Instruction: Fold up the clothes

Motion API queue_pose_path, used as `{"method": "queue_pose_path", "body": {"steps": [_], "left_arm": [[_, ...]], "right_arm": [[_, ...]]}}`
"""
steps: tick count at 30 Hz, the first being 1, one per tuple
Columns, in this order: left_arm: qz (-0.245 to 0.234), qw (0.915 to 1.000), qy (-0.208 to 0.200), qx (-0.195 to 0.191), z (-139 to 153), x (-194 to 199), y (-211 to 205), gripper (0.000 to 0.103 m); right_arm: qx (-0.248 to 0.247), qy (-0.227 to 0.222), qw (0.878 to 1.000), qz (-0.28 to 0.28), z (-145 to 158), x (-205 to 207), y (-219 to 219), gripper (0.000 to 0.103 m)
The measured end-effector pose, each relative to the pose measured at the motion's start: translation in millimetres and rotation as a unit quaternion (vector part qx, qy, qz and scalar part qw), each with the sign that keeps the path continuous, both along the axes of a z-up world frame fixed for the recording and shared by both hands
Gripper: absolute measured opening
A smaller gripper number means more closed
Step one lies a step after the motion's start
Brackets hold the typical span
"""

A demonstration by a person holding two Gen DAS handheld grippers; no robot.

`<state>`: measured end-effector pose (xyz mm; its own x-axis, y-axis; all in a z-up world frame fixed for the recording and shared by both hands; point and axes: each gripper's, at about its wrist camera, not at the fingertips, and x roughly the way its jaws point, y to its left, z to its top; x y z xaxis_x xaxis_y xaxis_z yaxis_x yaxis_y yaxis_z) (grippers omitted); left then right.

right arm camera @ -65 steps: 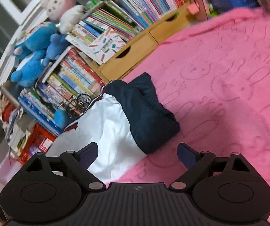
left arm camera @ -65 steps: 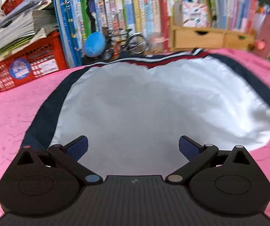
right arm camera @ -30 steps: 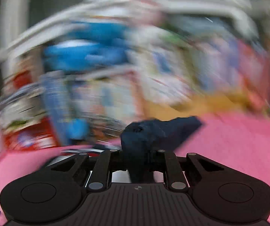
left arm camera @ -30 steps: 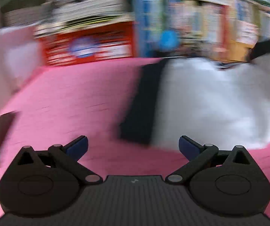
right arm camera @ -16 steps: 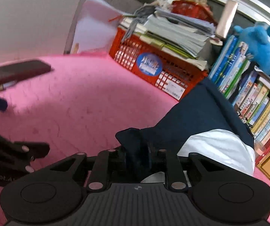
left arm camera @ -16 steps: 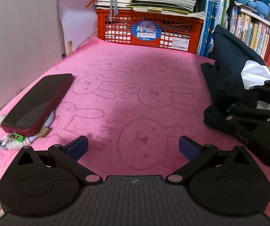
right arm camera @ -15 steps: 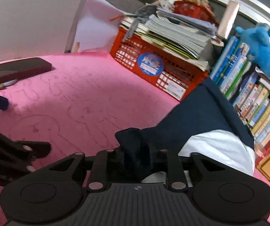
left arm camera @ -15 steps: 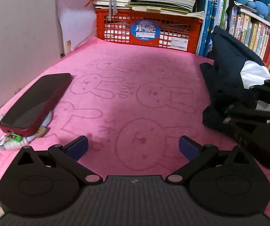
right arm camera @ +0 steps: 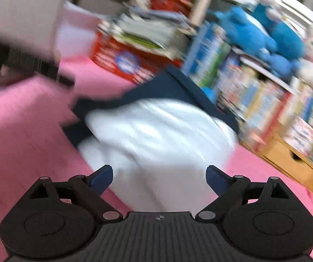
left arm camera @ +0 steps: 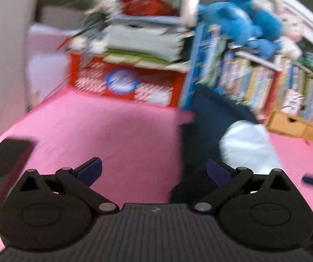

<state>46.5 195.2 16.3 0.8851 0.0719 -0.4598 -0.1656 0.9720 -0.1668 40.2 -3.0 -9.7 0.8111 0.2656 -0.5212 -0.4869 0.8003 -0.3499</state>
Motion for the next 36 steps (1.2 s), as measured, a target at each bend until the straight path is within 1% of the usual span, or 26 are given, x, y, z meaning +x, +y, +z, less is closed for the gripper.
{"method": "queue_pose_path", "body": {"steps": [1, 3, 5, 6, 7, 9, 10, 12, 13, 15, 17, 18, 19, 21, 22, 23, 24, 25, 26, 28, 29, 32, 34, 36], "left_arm": [[-0.01, 0.9999, -0.011, 0.006, 1.0, 8.2, -8.2, 0.103], [-0.013, 0.9994, 0.008, 0.031, -7.2, 30.4, -21.1, 0.103], [0.008, 0.9956, 0.063, 0.068, -25.3, 51.5, -29.0, 0.103], [0.023, 0.991, 0.088, 0.098, -38.8, 58.6, -32.0, 0.103], [0.03, 0.9881, 0.096, 0.116, -48.7, 59.8, -33.0, 0.103], [0.022, 0.9874, 0.106, 0.116, -61.7, 58.8, -30.9, 0.103], [0.02, 0.9878, 0.107, 0.112, -61.6, 58.1, -29.4, 0.103], [0.015, 0.9878, 0.109, 0.11, -62.6, 58.4, -28.2, 0.103], [0.008, 0.988, 0.11, 0.109, -63.2, 57.7, -27.7, 0.103], [-0.007, 0.9883, 0.11, 0.105, -64.3, 56.2, -26.7, 0.103], [-0.018, 0.9881, 0.11, 0.106, -64.9, 54.4, -26.0, 0.103], [-0.022, 0.9878, 0.11, 0.109, -65.0, 53.3, -25.9, 0.103], [-0.022, 0.9871, 0.109, 0.115, -64.5, 51.3, -26.2, 0.103], [-0.019, 0.9861, 0.107, 0.125, -64.1, 48.2, -29.2, 0.103], [-0.017, 0.9858, 0.107, 0.128, -63.1, 47.3, -30.4, 0.103], [-0.017, 0.9857, 0.107, 0.129, -62.6, 47.1, -30.7, 0.103], [-0.015, 0.9858, 0.109, 0.127, -62.3, 47.2, -30.7, 0.103], [-0.013, 0.986, 0.11, 0.125, -62.0, 47.2, -30.7, 0.103], [-0.01, 0.9857, 0.115, 0.123, -60.7, 47.6, -30.5, 0.103], [-0.004, 0.9852, 0.124, 0.119, -58.0, 48.2, -30.1, 0.103], [-0.008, 0.9847, 0.127, 0.119, -56.4, 47.9, -31.8, 0.103], [-0.041, 0.9839, 0.135, 0.11, -53.2, 37.8, -46.4, 0.103], [-0.066, 0.9823, 0.136, 0.111, -52.3, 27.3, -61.0, 0.103], [-0.093, 0.9796, 0.126, 0.125, -52.9, 9.2, -79.1, 0.103]], "right_arm": [[-0.005, 0.005, 1.0, -0.013, -4.0, 0.9, -5.2, 0.093], [-0.005, 0.007, 0.999, -0.032, -8.7, 3.6, -10.4, 0.093], [-0.01, -0.008, 0.999, -0.043, -12.3, 5.6, -10.8, 0.093], [-0.015, -0.016, 0.998, -0.051, -14.6, 7.6, -10.0, 0.093], [-0.023, -0.024, 0.998, -0.06, -17.3, 11.1, -8.5, 0.093], [-0.039, -0.029, 0.996, -0.071, -23.3, 16.2, -8.8, 0.093], [-0.053, -0.032, 0.995, -0.076, -27.2, 19.4, -8.4, 0.093], [-0.101, -0.053, 0.989, -0.092, -37.3, 23.4, -9.4, 0.093], [-0.133, -0.076, 0.983, -0.103, -42.8, 22.7, -12.8, 0.095], [-0.128, -0.071, 0.983, -0.107, -44.1, 25.8, -29.8, 0.101], [-0.122, -0.066, 0.984, -0.111, -45.4, 28.9, -46.8, 0.101], [-0.097, -0.048, 0.987, -0.116, -43.5, 32.6, -53.9, 0.101], [-0.085, -0.038, 0.989, -0.117, -42.3, 35.5, -56.9, 0.101], [-0.085, -0.035, 0.989, -0.117, -41.4, 36.1, -55.1, 0.099], [-0.078, -0.032, 0.99, -0.11, -41.1, 36.6, -54.1, 0.088], [-0.058, -0.018, 0.993, -0.103, -40.4, 39.6, -53.0, 0.079], [-0.038, -0.004, 0.995, -0.096, -39.7, 42.6, -51.9, 0.061], [-0.018, 0.01, 0.996, -0.09, -39.0, 45.6, -50.8, 0.037], [-0.012, 0.023, 0.997, -0.076, -37.9, 47.6, -45.8, 0.027], [-0.054, 0.0, 0.996, -0.073, -37.9, 44.0, -34.1, 0.021], [-0.062, -0.017, 0.995, -0.07, -36.1, 39.0, -34.3, 0.02], [-0.079, -0.04, 0.993, -0.078, -28.5, 30.4, -47.1, 0.016], [-0.081, -0.04, 0.992, -0.088, -20.8, 18.9, -62.5, 0.016], [-0.078, -0.032, 0.992, -0.096, -12.7, 3.2, -80.5, 0.016]]}}
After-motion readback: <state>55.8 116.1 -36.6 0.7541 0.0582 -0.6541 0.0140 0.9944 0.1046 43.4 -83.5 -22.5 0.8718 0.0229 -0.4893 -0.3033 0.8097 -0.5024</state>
